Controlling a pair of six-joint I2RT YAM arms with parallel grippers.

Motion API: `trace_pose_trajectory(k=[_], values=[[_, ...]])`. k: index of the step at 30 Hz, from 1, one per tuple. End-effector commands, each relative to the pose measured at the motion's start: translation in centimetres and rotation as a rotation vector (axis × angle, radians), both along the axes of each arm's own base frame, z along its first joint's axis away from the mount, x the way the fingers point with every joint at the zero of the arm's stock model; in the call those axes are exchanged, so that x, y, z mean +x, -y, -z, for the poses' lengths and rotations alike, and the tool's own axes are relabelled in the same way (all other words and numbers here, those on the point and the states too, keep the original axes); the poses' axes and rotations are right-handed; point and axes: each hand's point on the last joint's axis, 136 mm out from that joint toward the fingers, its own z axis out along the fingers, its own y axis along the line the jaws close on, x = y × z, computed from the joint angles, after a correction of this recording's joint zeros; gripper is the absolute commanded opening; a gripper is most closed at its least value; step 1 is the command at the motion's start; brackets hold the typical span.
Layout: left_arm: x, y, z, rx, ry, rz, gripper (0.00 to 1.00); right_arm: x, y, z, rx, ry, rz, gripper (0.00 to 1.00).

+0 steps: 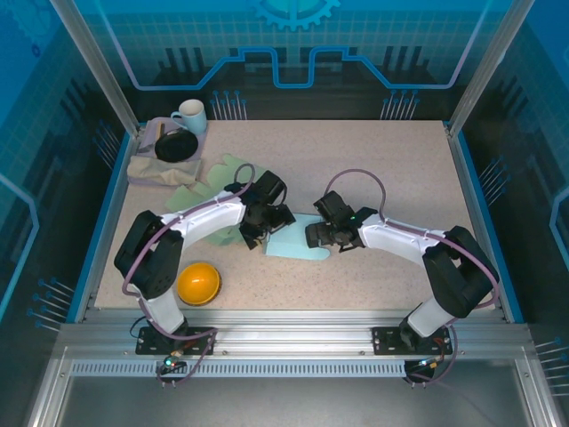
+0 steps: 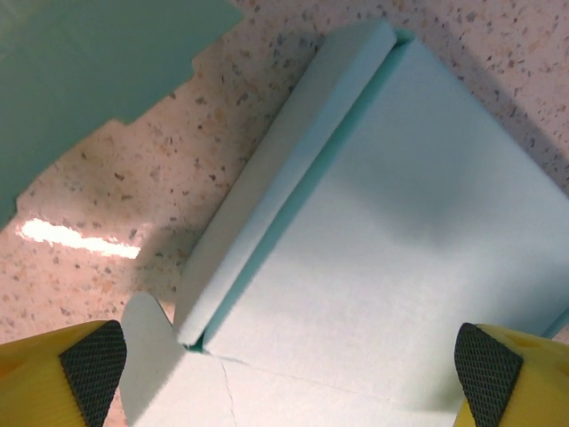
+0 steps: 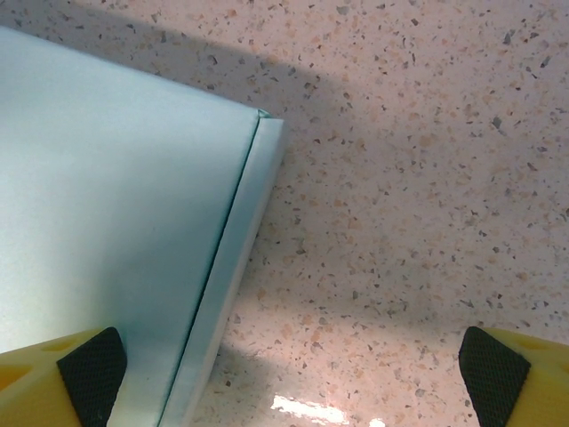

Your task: Fold the paper box

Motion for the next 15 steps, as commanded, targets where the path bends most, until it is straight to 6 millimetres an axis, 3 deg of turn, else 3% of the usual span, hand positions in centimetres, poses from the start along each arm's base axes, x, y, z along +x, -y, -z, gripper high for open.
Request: trace_pose_trajectory(k=[1,8,15], values=[[-1.0,1.2,-0.3,-0.018,-0.048,-0.027,0.99,-1.1,0.0,1.4,-0.018,-0.04,-0.013,1.0],[-1.2,2.4,0.7,-0.021,-0.064,-0.022,0.92,-1.1,0.2,1.6,-0.023,-0.043,-0.01,1.0],[-0.9,0.7,1.1,0.089,-0.029,0.018,0.9,-0.9,0.3,1.3,-0.005,-0.039,-0.004,1.0]])
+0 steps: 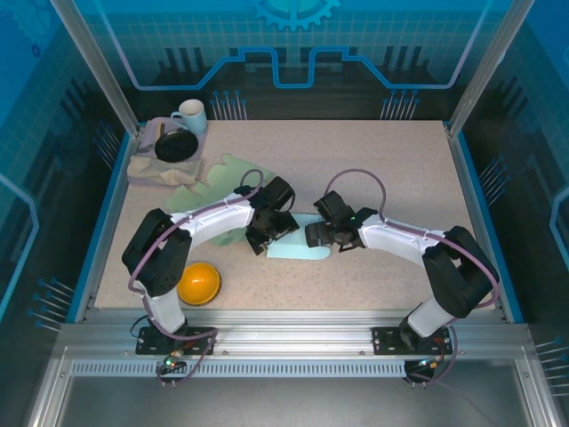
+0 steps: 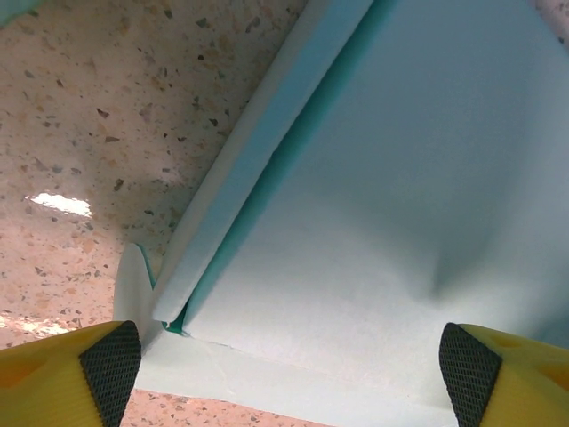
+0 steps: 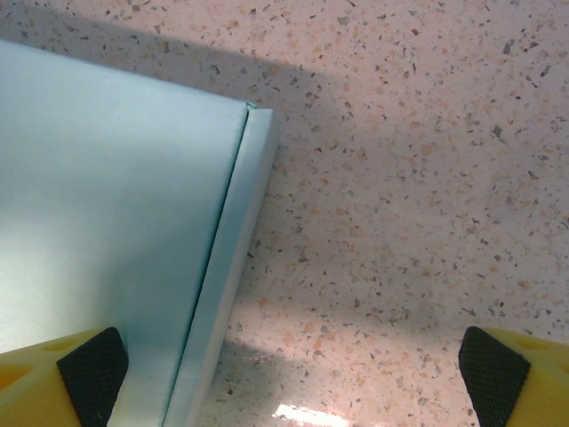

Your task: Fold the paper box

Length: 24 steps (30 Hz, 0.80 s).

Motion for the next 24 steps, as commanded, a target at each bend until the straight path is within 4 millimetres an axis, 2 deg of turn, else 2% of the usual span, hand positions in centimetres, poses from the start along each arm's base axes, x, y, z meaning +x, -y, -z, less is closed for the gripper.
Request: trace_pose_trajectory(k=[1,2,11,16,24], values=[[0.4,-0.6,0.0,0.069,0.032,0.049,0.91,-1.0,0.4,1.2,-0.01,-0.045,-0.006,1.0],[0.5,-0.6,0.2,0.076,0.036,0.064,0.91,-1.6,0.9,1.8,-0.021,-0.062,-0.004,1.0],[0.9,-0.5,1.0,0.11,0.034,0.147,0.95,-1.7,1.1,1.9,-0.018,-0.07,-0.005,1.0],[0.2,0.8,2.3,0.031,-0.008,0.103,0.95,-1.8,1.1,2.0,-0.015,-0.074,-0.003,1.0],[0.7,2.0,1.2,-0.028,0.008,0.08,0.89,-1.8,1.0,2.2,-0.015,-0.082,-0.006,1.0]])
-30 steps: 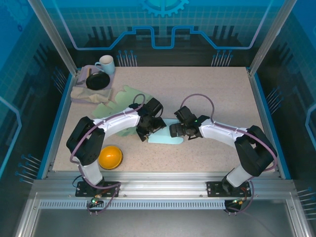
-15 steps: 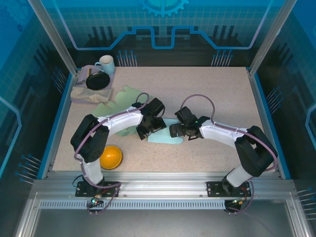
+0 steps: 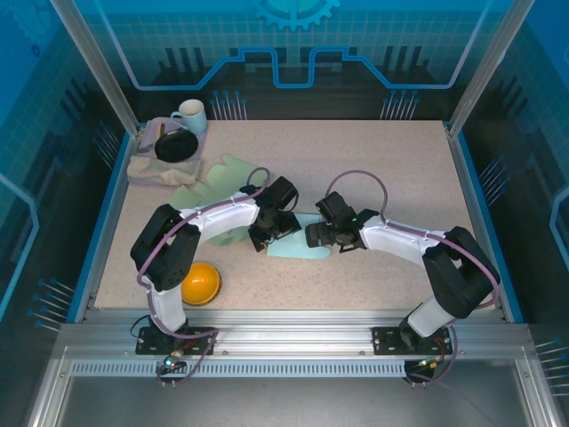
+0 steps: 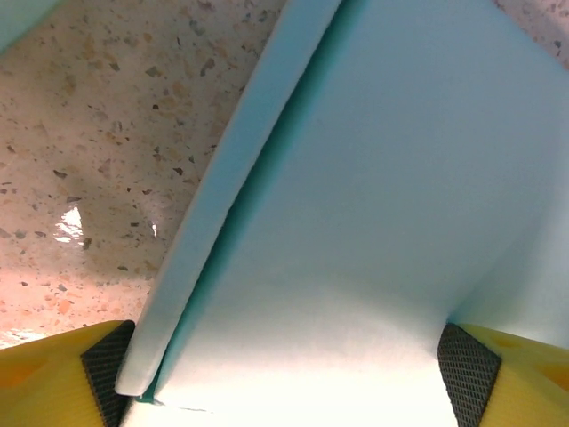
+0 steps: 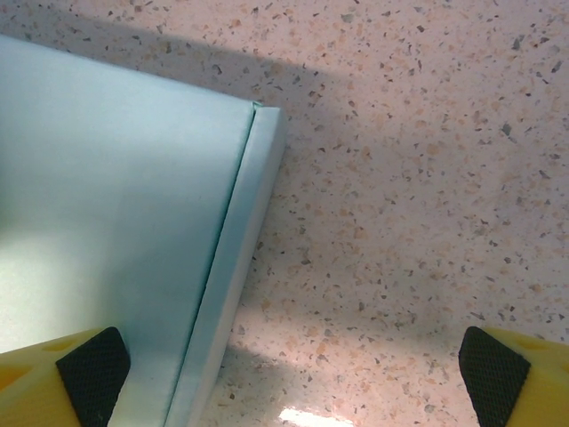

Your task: Fold the paper box

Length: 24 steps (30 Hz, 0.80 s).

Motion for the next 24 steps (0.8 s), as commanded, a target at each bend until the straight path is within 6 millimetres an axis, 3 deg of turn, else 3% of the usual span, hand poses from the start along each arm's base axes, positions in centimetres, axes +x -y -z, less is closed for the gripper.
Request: trace_pose_trajectory(k=[1,9,16,19,24], values=[[-0.2,1.6,-0.1,-0.054,-0.014,0.002,0.88,-1.7,1.0,1.8,-0.04,-0.079,-0.006,1.0],[-0.6,0.2,1.4,0.014,-0.025,0.007,0.87,-1.9,1.0,1.8,-0.037,-0.084,-0.009,1.0],[-0.7,-0.4,2.6,0.046,-0.039,0.002,0.87,-1.9,1.1,0.0,-0.027,-0.063,-0.015,1.0],[-0.8,-0.6,3.0,0.053,-0.045,0.002,0.86,-1.2,1.3,-3.3,-0.025,0.002,-0.018,1.0],[-0.8,-0.9,3.2,0.055,-0.046,-0.002,0.86,-1.0,3.8,-9.6,-0.055,0.166,0.026,1.0]])
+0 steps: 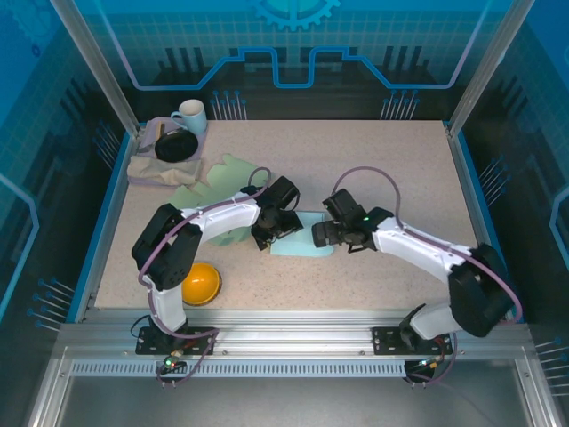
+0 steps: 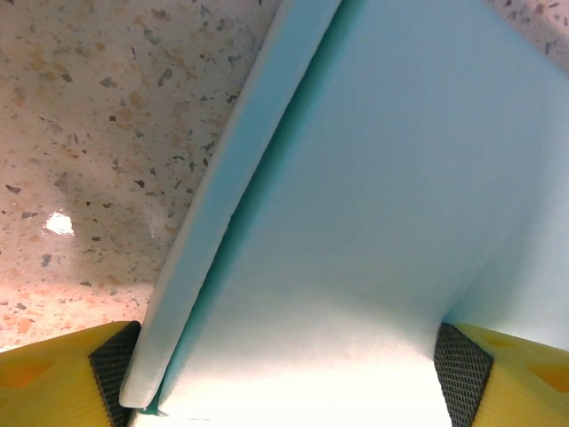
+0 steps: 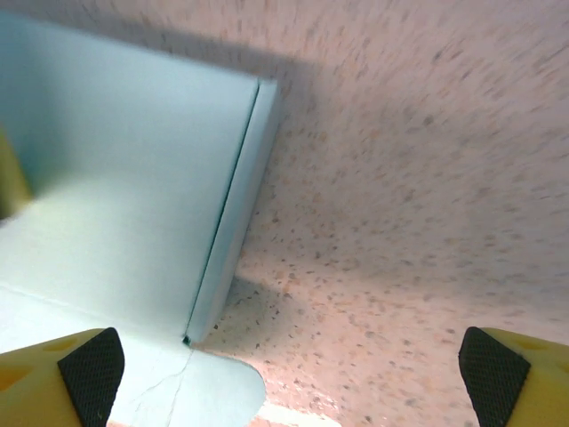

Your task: Fold the paper box

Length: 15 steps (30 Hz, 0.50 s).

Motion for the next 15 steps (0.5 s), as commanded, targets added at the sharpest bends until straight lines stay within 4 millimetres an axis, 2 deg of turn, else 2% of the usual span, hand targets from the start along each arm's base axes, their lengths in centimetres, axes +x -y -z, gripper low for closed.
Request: trace_pose_trajectory(k=[1,2,3,4,5,7,8,12,15], values=[[-1.5,-1.4,3.0,0.072,-0.072,-0.006,0.86,0.2,2.1,-5.3,-0.016,0.135,0.034,1.0],[-1.4,-1.5,3.0,0.073,-0.072,-0.008,0.86,0.2,2.3,-6.4,0.021,0.173,0.039,1.0],[-1.5,-1.5,3.0,0.071,-0.074,-0.006,0.86,0.0,3.5,-6.9,0.061,0.192,0.125,1.0],[-1.5,-1.4,3.1,0.068,-0.075,-0.007,0.86,-0.3,4.7,-6.8,0.099,0.192,0.216,1.0],[-1.5,-1.4,3.1,0.067,-0.074,-0.006,0.86,-0.8,4.5,-6.1,0.191,0.153,0.223,0.99],[-1.5,-1.3,3.1,0.066,-0.077,-0.006,0.86,-1.4,3.0,-5.8,0.317,0.095,0.173,0.79],[-1.4,-1.3,3.0,0.064,-0.073,-0.007,0.86,-1.8,2.9,-5.5,0.333,0.062,0.201,0.74],[-1.3,-1.3,3.0,0.066,-0.074,-0.008,0.86,-2.9,1.4,-3.5,0.382,-0.029,0.227,0.69],[-1.3,-1.3,2.9,0.07,-0.076,-0.004,0.86,-3.1,-0.6,-2.1,0.429,-0.079,0.197,0.65]])
